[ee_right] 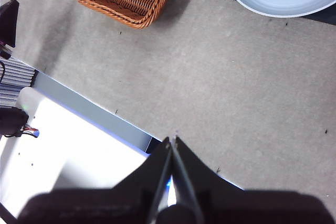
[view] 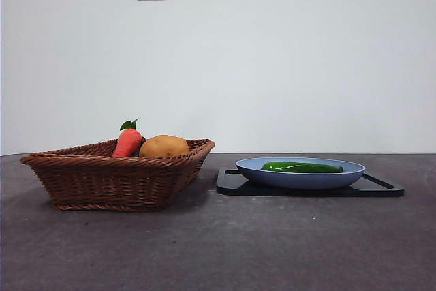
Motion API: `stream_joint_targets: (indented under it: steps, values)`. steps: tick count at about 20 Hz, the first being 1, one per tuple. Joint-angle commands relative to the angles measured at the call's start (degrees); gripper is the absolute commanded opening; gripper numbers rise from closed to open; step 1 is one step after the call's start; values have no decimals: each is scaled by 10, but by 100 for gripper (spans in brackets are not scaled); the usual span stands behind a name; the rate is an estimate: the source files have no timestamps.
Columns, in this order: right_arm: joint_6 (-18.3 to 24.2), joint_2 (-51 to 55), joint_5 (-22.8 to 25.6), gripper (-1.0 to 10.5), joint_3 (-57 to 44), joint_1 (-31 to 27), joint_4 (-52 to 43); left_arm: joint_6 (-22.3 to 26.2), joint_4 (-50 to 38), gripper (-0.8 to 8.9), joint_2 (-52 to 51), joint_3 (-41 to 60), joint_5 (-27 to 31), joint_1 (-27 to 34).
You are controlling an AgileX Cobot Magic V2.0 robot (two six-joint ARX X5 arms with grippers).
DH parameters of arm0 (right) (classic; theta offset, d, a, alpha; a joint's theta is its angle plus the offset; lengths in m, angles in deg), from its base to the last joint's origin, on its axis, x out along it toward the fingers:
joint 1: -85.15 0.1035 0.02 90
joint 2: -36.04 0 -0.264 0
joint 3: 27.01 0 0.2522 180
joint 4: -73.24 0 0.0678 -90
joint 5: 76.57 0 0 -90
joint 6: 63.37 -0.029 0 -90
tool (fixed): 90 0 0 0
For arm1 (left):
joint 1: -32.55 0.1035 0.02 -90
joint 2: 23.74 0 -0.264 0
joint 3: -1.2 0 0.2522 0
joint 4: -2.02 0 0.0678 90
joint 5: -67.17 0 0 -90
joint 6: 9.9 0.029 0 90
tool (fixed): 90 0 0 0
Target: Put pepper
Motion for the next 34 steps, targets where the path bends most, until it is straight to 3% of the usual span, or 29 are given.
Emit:
stream_joint_targets:
  steps: [1, 13, 16, 18, 26, 34]
  values:
    - [-3, -3, 1, 10, 11, 3, 2, -2, -16, 8, -2, 6, 1, 2]
    - [6, -3, 2, 10, 11, 3, -5, -2, -16, 8, -2, 6, 1, 2]
    - [54, 11, 31, 10, 6, -28, -107, -2, -16, 8, -2, 6, 1, 2]
    - [56, 40, 27, 10, -19, -58, -208, -2, -16, 8, -2, 6, 1, 2]
    - [37, 293, 30, 10, -393, -220, -596, -2, -17, 8, -2, 6, 0, 2]
    - [52, 452, 35, 10, -589, -257, -704, -2, -17, 8, -2, 6, 0, 2]
